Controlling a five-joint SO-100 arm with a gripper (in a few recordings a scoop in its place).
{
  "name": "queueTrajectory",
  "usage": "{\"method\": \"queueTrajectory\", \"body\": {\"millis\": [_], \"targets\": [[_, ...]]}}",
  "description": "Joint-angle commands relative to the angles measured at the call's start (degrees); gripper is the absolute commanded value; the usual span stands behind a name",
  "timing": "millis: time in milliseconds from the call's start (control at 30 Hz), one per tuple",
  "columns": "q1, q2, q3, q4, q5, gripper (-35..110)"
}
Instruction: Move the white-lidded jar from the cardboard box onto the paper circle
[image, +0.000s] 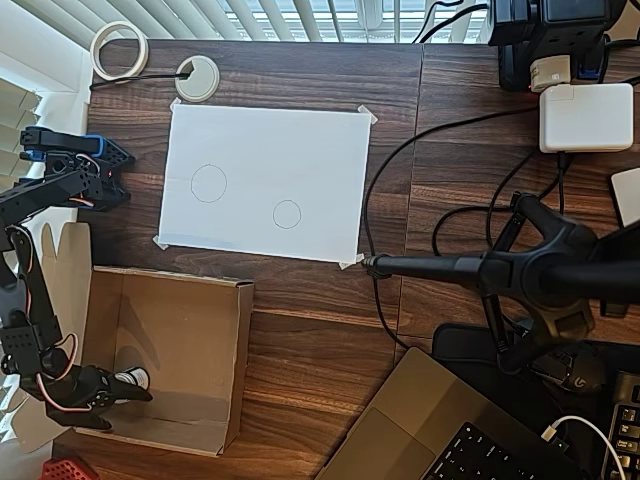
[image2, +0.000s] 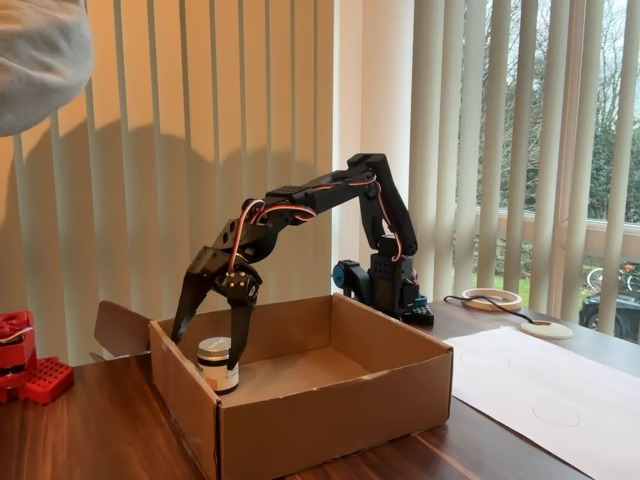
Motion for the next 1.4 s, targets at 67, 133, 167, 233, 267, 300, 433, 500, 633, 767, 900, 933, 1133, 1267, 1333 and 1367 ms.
{"method": "queueTrajectory", "body": {"millis": [67,133,167,233,267,300,433,500,633,767,900,933,1133,1267,1333,1367], "targets": [[1.05,2.46,1.58,0.0,-1.14,41],[1.23,2.46,1.93,0.0,-1.23,41],[1.41,2.46,1.93,0.0,-1.32,41],[1.76,2.37,1.93,0.0,-1.41,41],[2.02,2.2,1.93,0.0,-1.58,41],[2.29,2.02,1.85,0.0,-1.76,41],[3.43,1.05,0.97,0.0,-3.25,41],[3.96,0.53,0.53,0.0,-3.87,41],[4.57,-0.35,0.35,0.0,-4.31,41],[4.57,-0.53,1.14,0.09,-3.96,41],[4.48,-0.62,1.67,0.09,-3.52,41],[4.48,-0.62,1.67,0.09,-3.43,40],[4.22,-1.41,1.76,0.09,-3.08,35],[3.96,-1.93,1.85,0.09,-2.99,28],[3.69,-1.93,1.93,0.09,-2.2,23],[3.52,-1.76,2.02,0.18,-1.76,20]]}}
